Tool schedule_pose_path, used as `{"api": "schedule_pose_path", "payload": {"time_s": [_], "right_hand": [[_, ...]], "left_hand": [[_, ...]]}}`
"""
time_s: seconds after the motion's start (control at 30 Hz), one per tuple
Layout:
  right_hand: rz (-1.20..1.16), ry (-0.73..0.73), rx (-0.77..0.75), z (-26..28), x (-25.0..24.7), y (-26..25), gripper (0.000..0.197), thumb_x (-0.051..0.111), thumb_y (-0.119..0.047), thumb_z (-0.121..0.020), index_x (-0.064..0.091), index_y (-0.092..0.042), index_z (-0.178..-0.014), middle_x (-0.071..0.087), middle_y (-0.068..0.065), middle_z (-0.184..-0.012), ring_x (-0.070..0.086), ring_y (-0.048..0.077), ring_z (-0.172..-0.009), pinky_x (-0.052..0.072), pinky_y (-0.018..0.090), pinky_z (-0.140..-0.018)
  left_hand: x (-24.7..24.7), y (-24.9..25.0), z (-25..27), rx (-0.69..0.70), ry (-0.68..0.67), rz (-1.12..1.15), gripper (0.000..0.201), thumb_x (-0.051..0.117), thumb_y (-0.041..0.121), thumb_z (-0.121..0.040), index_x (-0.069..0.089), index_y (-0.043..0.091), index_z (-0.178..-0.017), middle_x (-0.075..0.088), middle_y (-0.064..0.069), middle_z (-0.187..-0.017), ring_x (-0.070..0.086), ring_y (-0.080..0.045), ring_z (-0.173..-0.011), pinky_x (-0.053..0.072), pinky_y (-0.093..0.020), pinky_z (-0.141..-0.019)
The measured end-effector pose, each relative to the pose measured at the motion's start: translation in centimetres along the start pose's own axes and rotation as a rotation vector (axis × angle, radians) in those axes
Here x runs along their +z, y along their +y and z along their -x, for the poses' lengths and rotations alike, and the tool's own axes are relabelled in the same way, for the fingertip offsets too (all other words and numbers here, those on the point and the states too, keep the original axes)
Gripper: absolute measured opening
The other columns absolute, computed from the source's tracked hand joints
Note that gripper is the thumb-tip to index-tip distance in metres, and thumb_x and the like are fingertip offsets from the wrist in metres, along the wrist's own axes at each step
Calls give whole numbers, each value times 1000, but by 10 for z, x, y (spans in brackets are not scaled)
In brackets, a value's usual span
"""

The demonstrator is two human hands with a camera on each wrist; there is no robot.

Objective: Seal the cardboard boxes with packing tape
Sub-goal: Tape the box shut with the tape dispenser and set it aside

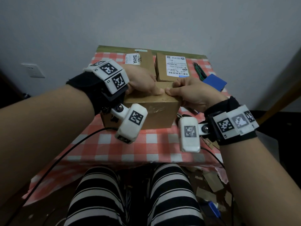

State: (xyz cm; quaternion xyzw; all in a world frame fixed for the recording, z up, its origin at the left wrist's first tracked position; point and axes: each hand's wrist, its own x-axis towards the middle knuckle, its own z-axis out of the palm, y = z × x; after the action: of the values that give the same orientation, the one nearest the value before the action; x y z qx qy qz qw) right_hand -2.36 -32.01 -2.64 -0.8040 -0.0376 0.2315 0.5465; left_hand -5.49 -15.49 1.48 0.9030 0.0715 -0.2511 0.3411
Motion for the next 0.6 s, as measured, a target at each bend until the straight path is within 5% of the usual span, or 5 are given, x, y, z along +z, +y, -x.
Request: {"api": "schedule_pose_path", "payload": {"time_s": [0.13, 0.2, 0.33, 0.47, 0.6], "right_hand": [[-19, 30, -9, 4, 1, 0, 19, 66, -22, -92, 54, -16, -79, 55, 4, -78, 48, 17, -73, 41, 31, -67], [16, 6, -48, 4, 2, 3, 37, 76, -41, -81, 59, -8, -86, 56, 9, -80, 48, 20, -69, 39, 30, -59], [9, -49, -13, 5, 3, 11, 60, 89, -61, -43, 57, -17, -68, 57, 8, -70, 49, 18, -58, 38, 29, -51], [80, 42, -18, 0, 4, 12, 50, 82, -49, -70, 40, -21, -68, 46, 4, -69, 42, 19, -62, 33, 32, -53], [142, 49, -49, 2, 8, 9, 37, 71, -42, -85, 47, -15, -80, 49, 9, -75, 44, 22, -66, 38, 35, -58]], "left_hand": [[1, 5, 6, 31, -81, -54, 103, 80, 56, -29, 56, 15, -121, 63, -10, -117, 59, -30, -111, 47, -45, -100], [1, 5, 3, 35, -71, -51, 112, 79, 59, -19, 57, 16, -120, 62, -9, -118, 58, -30, -112, 46, -46, -101], [2, 7, 1, 24, -7, -200, 90, 76, 62, -49, 57, 15, -123, 61, -9, -122, 56, -28, -116, 44, -41, -102], [4, 8, -2, -17, -17, -93, 70, 76, 50, -65, 57, 13, -120, 60, -12, -121, 56, -31, -115, 45, -47, -102], [4, 8, -7, -18, 6, -95, 53, 72, 36, -83, 55, 14, -128, 57, -13, -128, 54, -32, -119, 44, -44, -104]]}}
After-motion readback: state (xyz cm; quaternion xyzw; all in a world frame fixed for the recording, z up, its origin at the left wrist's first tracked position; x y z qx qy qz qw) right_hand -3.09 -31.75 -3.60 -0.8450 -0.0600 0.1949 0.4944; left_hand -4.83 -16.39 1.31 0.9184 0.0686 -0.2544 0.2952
